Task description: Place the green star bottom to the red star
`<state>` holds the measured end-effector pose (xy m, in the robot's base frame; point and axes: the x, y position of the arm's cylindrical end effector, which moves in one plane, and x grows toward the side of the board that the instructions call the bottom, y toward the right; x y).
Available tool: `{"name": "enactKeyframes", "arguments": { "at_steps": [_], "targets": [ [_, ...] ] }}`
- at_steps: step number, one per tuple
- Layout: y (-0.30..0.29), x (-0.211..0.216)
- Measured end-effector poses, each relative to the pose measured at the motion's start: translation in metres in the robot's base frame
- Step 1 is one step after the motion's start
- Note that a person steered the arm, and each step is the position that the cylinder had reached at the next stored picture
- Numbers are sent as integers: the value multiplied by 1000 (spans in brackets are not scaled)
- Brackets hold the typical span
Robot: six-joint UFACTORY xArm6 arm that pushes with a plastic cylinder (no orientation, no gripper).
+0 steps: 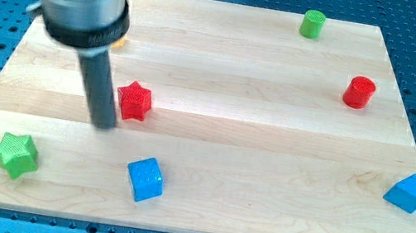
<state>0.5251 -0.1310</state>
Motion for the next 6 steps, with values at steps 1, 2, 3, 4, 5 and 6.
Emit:
{"name": "enactKeyframes", "arguments": {
  "at_steps": [1, 2, 3, 4, 5, 6],
  "targets": [
    [-8, 76],
    [-54, 93],
    [-96, 82],
    [-112, 55],
    [-87, 41],
    [6, 6]
  ]
}}
